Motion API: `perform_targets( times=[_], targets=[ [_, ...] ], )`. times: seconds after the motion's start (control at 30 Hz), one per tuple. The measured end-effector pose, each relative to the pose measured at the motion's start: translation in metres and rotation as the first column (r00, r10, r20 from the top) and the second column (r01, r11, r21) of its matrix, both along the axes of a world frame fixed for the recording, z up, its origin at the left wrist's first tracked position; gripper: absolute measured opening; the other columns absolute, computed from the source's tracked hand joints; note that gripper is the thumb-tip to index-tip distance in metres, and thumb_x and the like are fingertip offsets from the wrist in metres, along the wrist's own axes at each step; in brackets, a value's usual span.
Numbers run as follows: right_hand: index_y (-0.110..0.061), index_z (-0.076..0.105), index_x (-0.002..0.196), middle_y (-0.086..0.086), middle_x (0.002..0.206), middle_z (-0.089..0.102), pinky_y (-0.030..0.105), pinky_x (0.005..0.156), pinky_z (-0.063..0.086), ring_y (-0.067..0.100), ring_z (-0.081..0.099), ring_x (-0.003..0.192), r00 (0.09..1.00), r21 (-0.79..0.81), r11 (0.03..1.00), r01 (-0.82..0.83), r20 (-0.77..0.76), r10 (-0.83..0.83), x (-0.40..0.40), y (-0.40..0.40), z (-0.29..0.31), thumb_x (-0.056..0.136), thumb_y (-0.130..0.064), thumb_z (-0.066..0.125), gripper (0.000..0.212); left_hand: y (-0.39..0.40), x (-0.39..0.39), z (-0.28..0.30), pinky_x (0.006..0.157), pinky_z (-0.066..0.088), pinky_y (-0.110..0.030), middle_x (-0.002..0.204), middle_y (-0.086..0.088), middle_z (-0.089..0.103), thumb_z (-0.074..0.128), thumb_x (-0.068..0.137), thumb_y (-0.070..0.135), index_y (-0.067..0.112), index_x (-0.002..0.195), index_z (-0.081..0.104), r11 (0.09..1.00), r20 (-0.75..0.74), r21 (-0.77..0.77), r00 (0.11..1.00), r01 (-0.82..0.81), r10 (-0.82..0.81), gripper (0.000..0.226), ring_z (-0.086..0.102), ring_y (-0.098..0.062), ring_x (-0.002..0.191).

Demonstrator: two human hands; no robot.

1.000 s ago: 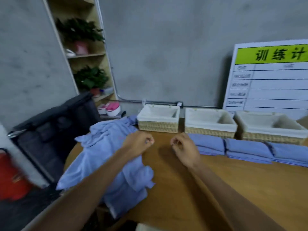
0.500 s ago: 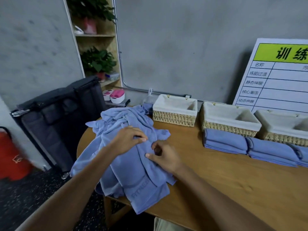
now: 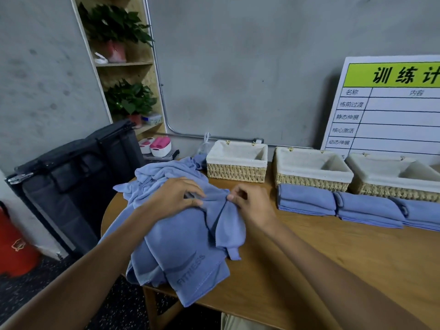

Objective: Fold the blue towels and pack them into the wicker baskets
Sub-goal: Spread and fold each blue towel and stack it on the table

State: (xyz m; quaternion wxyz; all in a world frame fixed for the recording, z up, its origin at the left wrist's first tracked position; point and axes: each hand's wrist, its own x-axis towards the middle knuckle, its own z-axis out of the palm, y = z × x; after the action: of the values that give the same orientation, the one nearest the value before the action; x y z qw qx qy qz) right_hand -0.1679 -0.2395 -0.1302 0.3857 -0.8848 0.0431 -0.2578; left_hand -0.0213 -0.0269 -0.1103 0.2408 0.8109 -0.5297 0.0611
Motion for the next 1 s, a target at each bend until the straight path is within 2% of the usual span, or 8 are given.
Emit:
perform_targets(
  times=[0.1,0.27,0.33,0.4,0.5,0.7,0.9,1.0],
  targets=[
    [-0.016,0.067,0.078,-0.003,0.075,0.066,0.023,0.066,0.044,0.009,0.059,0.070,0.999,-0.010,0.999,-0.042,0.025,0.042,-0.022,-0.030,0.027,0.090,-0.014,0.072,0.013,-0.023,-0.006,0.010,0.093,0.049,-0.038,0.105,0.014,0.071,0.067,0.088,0.041,0.025,0.096,0.076,0.999,0.121,0.027,0.992,0.021,-0.024,0.020,0.062,-0.007,0.102],
    [-0.006,0.066,0.078,0.000,0.067,0.061,0.018,0.058,0.044,0.007,0.054,0.057,0.985,0.026,0.988,-0.149,-0.082,0.151,-0.088,-0.091,0.069,0.090,-0.005,0.070,0.013,-0.075,-0.026,0.012,0.084,0.048,-0.039,0.117,0.003,0.064,0.063,0.082,0.047,0.024,0.117,0.063,0.994,0.270,-0.106,0.962,0.001,0.028,0.042,0.060,-0.019,0.103],
    [-0.007,0.066,0.077,0.004,0.064,0.061,0.018,0.056,0.045,0.012,0.056,0.053,0.982,0.018,0.991,-0.131,-0.133,0.132,-0.118,-0.120,0.072,0.091,-0.005,0.070,0.014,-0.098,-0.036,0.005,0.084,0.050,-0.039,0.115,0.001,0.066,0.062,0.082,0.046,0.032,0.116,0.061,1.000,0.213,0.006,0.977,0.030,-0.031,0.037,0.060,-0.020,0.101],
    [-0.011,0.065,0.076,0.008,0.062,0.062,0.021,0.057,0.048,0.015,0.060,0.051,0.983,-0.012,0.997,-0.073,-0.168,0.070,-0.145,-0.148,0.066,0.091,-0.005,0.069,0.017,-0.118,-0.045,-0.005,0.073,0.052,-0.043,0.089,0.003,0.068,0.057,0.088,0.041,0.038,0.090,0.059,0.982,0.098,0.168,0.990,0.087,-0.104,0.004,0.062,-0.019,0.082],
    [-0.011,0.064,0.074,0.014,0.064,0.062,0.025,0.057,0.049,0.018,0.061,0.052,0.979,-0.060,0.998,0.029,-0.198,-0.041,-0.183,-0.190,0.049,0.091,-0.004,0.069,0.019,-0.153,-0.063,-0.018,0.061,0.045,-0.040,0.067,0.002,0.056,0.055,0.098,0.041,0.031,0.072,0.054,0.970,0.065,0.186,0.983,0.155,-0.170,0.028,0.053,-0.014,0.063],
    [-0.002,0.064,0.079,0.000,0.059,0.062,0.026,0.055,0.049,0.014,0.058,0.050,0.939,-0.064,0.969,0.239,-0.239,-0.247,-0.268,-0.266,0.024,0.092,-0.006,0.068,0.014,-0.190,-0.093,-0.026,0.059,0.036,-0.037,0.068,-0.002,0.049,0.054,0.100,0.048,0.019,0.078,0.054,0.946,0.084,0.234,0.965,0.224,-0.249,0.037,0.046,-0.016,0.060],
    [-0.026,0.064,0.071,-0.002,0.064,0.063,0.031,0.061,0.046,0.010,0.057,0.055,0.828,-0.219,0.864,0.453,-0.257,-0.499,-0.314,-0.308,0.027,0.090,-0.012,0.071,0.024,-0.203,-0.107,-0.029,0.056,0.027,-0.031,0.061,-0.002,0.040,0.041,0.091,0.073,0.021,0.068,0.043,0.963,-0.090,0.119,0.969,0.242,-0.232,0.057,0.043,-0.017,0.056],
    [-0.032,0.058,0.075,-0.003,0.077,0.063,0.036,0.066,0.048,0.017,0.056,0.069,0.733,-0.305,0.724,0.618,-0.109,-0.671,-0.305,-0.302,0.025,0.090,-0.014,0.067,0.024,-0.216,-0.132,-0.020,0.061,0.034,-0.028,0.066,-0.003,0.050,0.056,0.100,0.038,0.016,0.074,0.057,0.968,-0.270,-0.037,0.931,0.247,-0.247,0.034,0.048,-0.015,0.060]
  ],
)
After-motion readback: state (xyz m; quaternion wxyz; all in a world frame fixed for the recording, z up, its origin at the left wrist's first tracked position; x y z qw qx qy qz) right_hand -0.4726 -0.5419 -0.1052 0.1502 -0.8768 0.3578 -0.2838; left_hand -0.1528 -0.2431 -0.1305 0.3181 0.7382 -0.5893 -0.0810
